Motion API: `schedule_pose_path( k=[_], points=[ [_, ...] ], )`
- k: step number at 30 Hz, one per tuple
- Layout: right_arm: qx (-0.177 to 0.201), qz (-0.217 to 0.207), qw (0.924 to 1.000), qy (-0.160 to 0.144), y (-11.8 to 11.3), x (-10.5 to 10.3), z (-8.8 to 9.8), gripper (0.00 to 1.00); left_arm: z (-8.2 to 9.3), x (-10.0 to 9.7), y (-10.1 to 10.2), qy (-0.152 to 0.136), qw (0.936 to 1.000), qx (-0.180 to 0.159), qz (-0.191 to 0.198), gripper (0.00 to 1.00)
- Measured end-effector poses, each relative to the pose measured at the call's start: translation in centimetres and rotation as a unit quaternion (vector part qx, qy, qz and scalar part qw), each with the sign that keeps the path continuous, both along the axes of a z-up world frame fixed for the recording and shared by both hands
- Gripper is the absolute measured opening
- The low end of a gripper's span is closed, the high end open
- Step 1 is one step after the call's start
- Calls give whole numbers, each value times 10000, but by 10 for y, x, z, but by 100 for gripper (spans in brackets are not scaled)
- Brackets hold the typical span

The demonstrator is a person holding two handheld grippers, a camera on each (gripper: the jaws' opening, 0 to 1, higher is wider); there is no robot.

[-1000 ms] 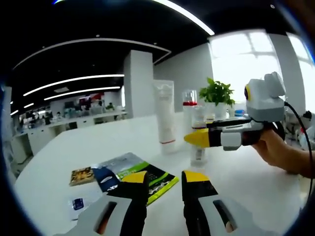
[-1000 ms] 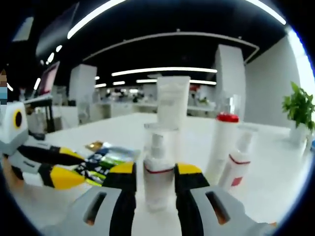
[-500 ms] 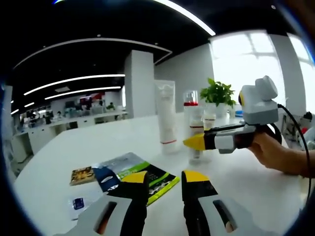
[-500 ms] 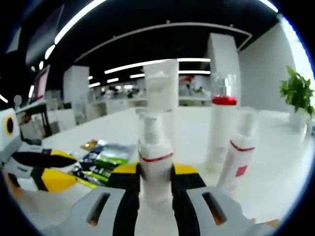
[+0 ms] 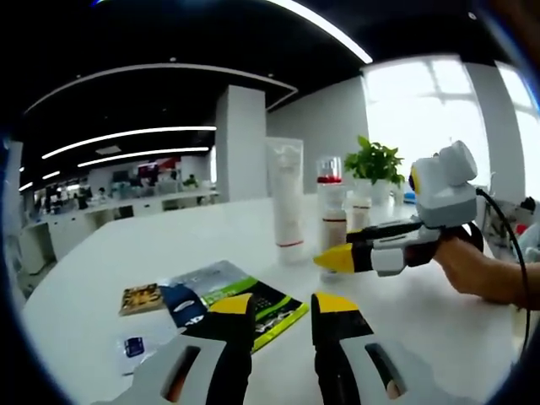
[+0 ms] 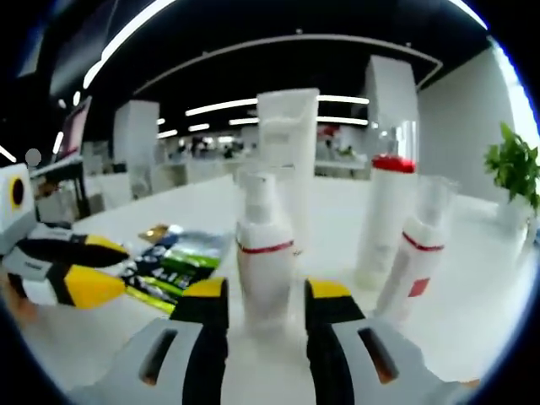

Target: Arrange the skincare products in the storage area until every visible bottle or jar stands upright without overlapping.

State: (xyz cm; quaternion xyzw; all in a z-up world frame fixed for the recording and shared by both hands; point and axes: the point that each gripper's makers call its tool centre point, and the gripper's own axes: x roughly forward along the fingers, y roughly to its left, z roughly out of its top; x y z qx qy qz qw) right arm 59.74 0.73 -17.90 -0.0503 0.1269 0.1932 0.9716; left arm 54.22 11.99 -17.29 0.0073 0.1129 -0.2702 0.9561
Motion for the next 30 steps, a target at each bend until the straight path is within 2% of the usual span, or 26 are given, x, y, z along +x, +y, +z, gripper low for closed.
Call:
schedule_pose_path(
  k=[4, 5, 7, 10, 17, 30],
  points=[
    [-115, 7, 9996, 240, -1, -1, -12, 24, 0, 1, 0, -14, 10000, 22, 0, 26],
    [-185, 92, 9990, 408, 2, -3, -20, 23, 0, 2, 1, -14, 10000, 38, 8, 26],
    [-259, 99, 9981, 550, 4, -3, -26, 24, 0, 0, 0, -21, 10000, 40, 18, 26],
    [-381, 33, 9978, 541, 3, -2, -28, 21, 1, 0, 1, -39, 10000, 9, 43, 26],
    [-96, -294, 9972, 687, -4, 0, -28, 20, 0, 1, 2, -29, 10000, 17, 54, 26],
    [-150, -508, 9961, 702, -2, 3, -29, 20, -1, 3, 1, -16, 10000, 38, 77, 26]
  ],
)
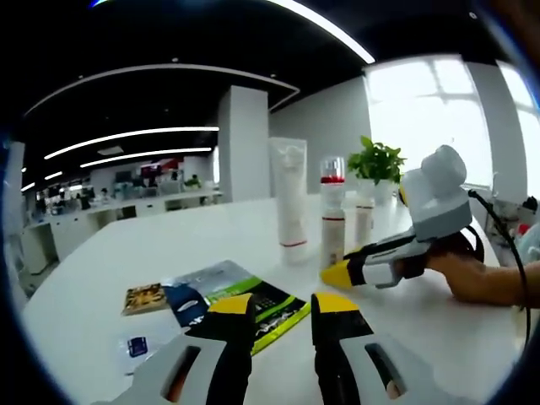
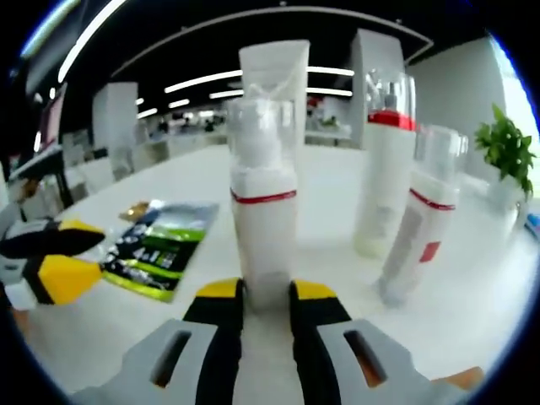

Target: Arrange the skincare products in the storage area until every visible bottle or jar stands upright without overlapping.

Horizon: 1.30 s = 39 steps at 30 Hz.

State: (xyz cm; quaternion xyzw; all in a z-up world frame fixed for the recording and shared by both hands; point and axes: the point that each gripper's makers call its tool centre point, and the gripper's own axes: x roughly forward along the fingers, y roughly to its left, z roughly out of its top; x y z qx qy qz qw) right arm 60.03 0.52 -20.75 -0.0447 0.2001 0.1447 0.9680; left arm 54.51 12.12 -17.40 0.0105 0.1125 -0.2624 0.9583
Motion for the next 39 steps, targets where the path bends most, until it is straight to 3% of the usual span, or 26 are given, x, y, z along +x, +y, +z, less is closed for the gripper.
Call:
schedule_pose_path(
  k=[6, 9, 12, 17, 19, 21, 26, 35, 39],
  points=[
    [40, 30, 10000, 9, 3, 1, 0, 21, 0, 2, 1, 10, 10000, -4, 7, 26],
    [60, 187, 9998, -28, 9, 1, 0, 34, 0, 3, 1, 11, 10000, -5, 10, 26],
    [90, 244, 9996, -78, 11, -2, 2, 35, 1, 3, 2, 12, 10000, -42, 17, 26],
    [241, 429, 9984, -274, 17, -2, 11, 54, 2, 2, 2, 2, 10000, -84, 19, 27],
    [251, 493, 9975, -444, 18, -1, 17, 63, 3, 2, 2, -15, 9999, -127, 32, 33],
    [297, 551, 9966, -538, 20, -1, 23, 71, 4, 3, 2, -25, 9997, -216, 76, 46],
    [378, 677, 9939, -781, 25, 0, 34, 84, 10, 6, 9, -129, 9986, -439, 266, 65],
    [399, 741, 9895, -1174, 24, -3, 55, 89, 20, 8, 14, -328, 9959, -744, 391, 80],
    [466, 721, 9850, -1499, 22, -7, 72, 92, 31, 9, 19, -478, 9927, -1027, 422, 87]
  ],
)
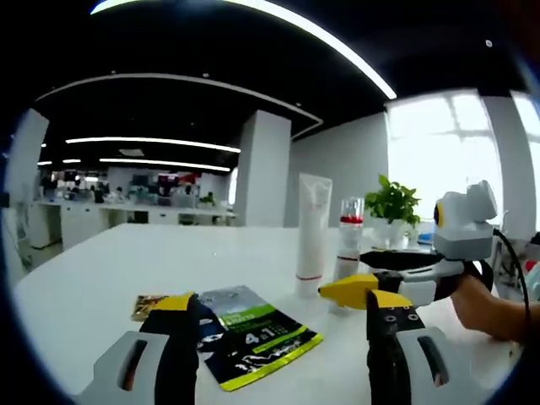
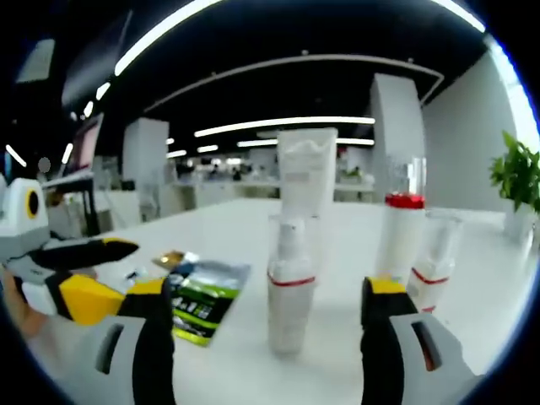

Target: Arrange the skincare products in the storage area until every visible bottle or jar stands upright without overlapping.

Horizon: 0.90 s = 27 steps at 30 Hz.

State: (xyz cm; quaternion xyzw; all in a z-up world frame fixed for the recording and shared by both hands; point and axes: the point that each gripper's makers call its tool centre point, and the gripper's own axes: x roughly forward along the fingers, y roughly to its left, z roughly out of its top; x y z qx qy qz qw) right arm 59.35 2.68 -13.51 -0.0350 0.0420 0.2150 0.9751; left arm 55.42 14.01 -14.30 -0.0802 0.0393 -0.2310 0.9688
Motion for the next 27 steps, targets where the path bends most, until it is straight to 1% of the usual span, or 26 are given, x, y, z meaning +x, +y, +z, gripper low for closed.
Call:
schedule_pose_path(
  k=[5, 8, 11, 13, 15, 19, 22, 23, 24, 26, 27],
  points=[
    [-33, -21, 9997, -229, 0, -3, 11, 95, 7, -1, 2, -165, 9998, -50, 42, 91],
    [-60, -16, 9991, -429, 0, -5, 20, 95, 14, -3, 4, -318, 9994, -85, 77, 93],
    [-177, -11, 9964, -834, 0, -9, 37, 96, 21, -4, 7, -476, 9986, -199, 111, 97],
    [-216, -52, 9939, -1079, 0, -12, 47, 96, 28, -5, 10, -663, 9973, -260, 178, 100],
    [-239, -71, 9909, -1326, -2, -16, 55, 96, 32, -7, 8, -795, 9963, -309, 131, 100],
    [-298, -107, 9859, -1642, -4, -21, 65, 98, 40, -10, 7, -1004, 9945, -294, 100, 100],
    [-171, -135, 9770, -2122, -5, -29, 85, 100, 57, -15, 10, -1535, 9875, -280, 210, 100],
    [-110, -132, 9726, -2320, -5, -33, 93, 100, 63, -18, 12, -1718, 9844, -282, 259, 100],
    [-64, -149, 9661, -2576, -7, -40, 103, 100, 69, -21, 14, -1886, 9811, -288, 312, 100],
    [5, -166, 9563, -2920, -9, -49, 116, 100, 86, -29, 23, -2359, 9695, -360, 564, 100],
    [12, -124, 9525, -3043, -8, -54, 121, 100, 92, -31, 30, -2525, 9638, -387, 770, 100]
  ],
)
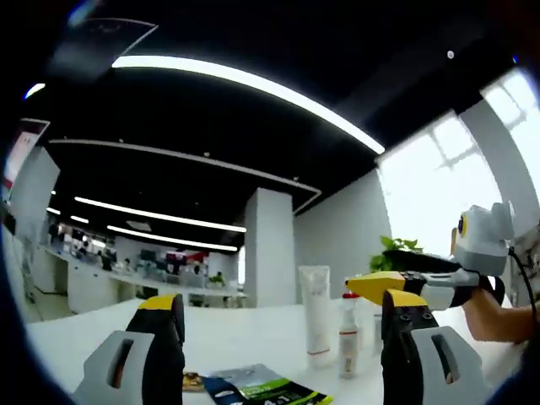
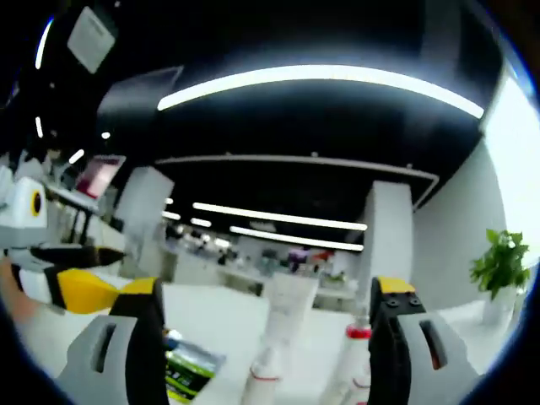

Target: Arrange the skincare products in the storage area until every visible bottle or jar stands upright without overlapping.

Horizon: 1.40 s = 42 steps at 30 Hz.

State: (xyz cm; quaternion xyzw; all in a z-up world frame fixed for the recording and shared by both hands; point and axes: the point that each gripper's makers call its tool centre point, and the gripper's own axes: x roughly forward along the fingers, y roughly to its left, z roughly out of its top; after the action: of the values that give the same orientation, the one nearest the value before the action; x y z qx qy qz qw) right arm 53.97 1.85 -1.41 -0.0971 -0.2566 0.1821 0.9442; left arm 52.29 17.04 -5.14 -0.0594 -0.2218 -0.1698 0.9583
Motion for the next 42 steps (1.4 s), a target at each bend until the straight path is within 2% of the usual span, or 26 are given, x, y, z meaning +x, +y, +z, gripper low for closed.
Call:
schedule_pose_path(
  k=[2, 4, 5, 7, 9, 11, 15, 17, 19, 21, 23, 25, 29, 31, 32, 34, 36, 39, 42],
  points=[
    [90, 122, 9997, -177, -1, -9, 8, 100, 9, -7, 13, -211, 9989, -35, 410, 100],
    [187, 136, 9997, -127, -7, -15, 13, 100, 20, -14, 27, -442, 9962, -125, 736, 100],
    [246, 208, 9994, -80, -9, -18, 15, 100, 25, -17, 33, -454, 9956, -247, 783, 100],
    [438, 551, 9975, 47, -12, -25, 22, 100, 33, -28, 40, -354, 9967, -441, 580, 100],
    [435, 734, 9959, 307, -20, -33, 26, 100, 39, -36, 49, -185, 9971, -475, 573, 100],
    [399, 896, 9936, 554, -28, -41, 29, 100, 37, -44, 55, 218, 9979, -396, 473, 100],
    [367, 1124, 9905, 707, -53, -67, 36, 98, 32, -64, 65, 777, 9967, -196, 107, 100],
    [240, 1094, 9905, 797, -68, -76, 33, 100, 27, -73, 70, 952, 9952, -222, -45, 100],
    [45, 985, 9914, 866, -85, -87, 25, 100, 13, -85, 78, 1285, 9911, -272, -239, 100],
    [-122, 873, 9917, 935, -101, -98, 16, 100, -2, -97, 82, 1633, 9854, -193, -445, 100],
    [-179, 767, 9922, 963, -117, -109, 9, 100, -15, -109, 88, 1850, 9813, -42, -537, 100],
    [-102, 611, 9926, 1049, -136, -116, 1, 100, -22, -120, 98, 1909, 9805, 4, -477, 100],
    [210, 661, 9902, 1216, -157, -129, -11, 100, -32, -138, 110, 2011, 9790, 14, -330, 100],
    [198, 621, 9870, 1467, -161, -132, -24, 100, -36, -148, 112, 2024, 9789, 138, -246, 100],
    [188, 615, 9855, 1572, -163, -135, -30, 100, -36, -154, 112, 1964, 9798, 290, -227, 100],
    [206, 668, 9831, 1690, -163, -139, -39, 100, -38, -163, 110, 1921, 9806, 328, -225, 100],
    [464, 883, 9791, 1770, -160, -146, -45, 100, -39, -169, 108, 1858, 9817, 303, -278, 100],
    [490, 1046, 9705, 2115, -158, -150, -62, 100, -47, -175, 105, 1938, 9798, 278, -396, 100],
    [424, 1001, 9683, 2249, -159, -150, -71, 100, -57, -179, 106, 2064, 9773, 239, -411, 100]
  ],
)
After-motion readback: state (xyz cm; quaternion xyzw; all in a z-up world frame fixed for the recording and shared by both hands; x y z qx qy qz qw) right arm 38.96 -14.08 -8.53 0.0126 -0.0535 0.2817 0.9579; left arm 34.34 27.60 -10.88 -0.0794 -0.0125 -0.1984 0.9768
